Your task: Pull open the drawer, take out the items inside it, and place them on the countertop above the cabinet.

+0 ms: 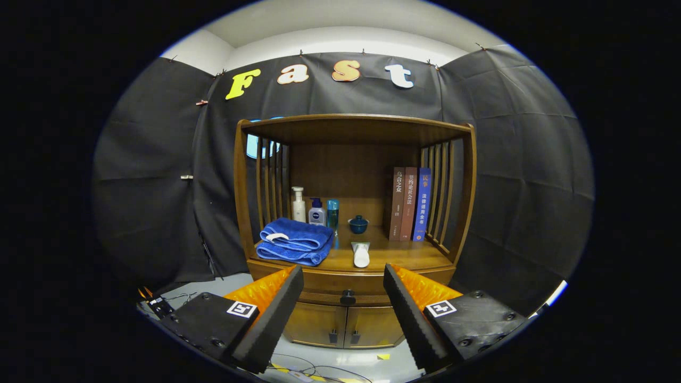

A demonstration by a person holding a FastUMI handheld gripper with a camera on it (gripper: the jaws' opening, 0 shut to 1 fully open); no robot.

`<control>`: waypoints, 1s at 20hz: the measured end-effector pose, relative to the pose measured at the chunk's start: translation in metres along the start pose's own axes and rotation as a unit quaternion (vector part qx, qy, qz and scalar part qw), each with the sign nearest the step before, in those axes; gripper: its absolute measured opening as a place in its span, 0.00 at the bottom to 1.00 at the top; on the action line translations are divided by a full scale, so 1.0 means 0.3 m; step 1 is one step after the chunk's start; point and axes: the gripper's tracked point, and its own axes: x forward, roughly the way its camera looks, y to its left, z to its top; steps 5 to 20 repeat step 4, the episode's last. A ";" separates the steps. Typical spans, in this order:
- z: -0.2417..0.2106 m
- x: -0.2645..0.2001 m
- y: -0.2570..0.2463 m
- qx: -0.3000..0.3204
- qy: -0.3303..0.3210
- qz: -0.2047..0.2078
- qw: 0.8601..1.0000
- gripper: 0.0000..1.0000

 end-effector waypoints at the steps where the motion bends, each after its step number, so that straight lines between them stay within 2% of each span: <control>1: -0.006 0.007 0.005 -0.001 0.002 0.004 1.000 0.99; 20: -0.019 0.035 0.011 -0.014 0.007 0.013 1.000 0.99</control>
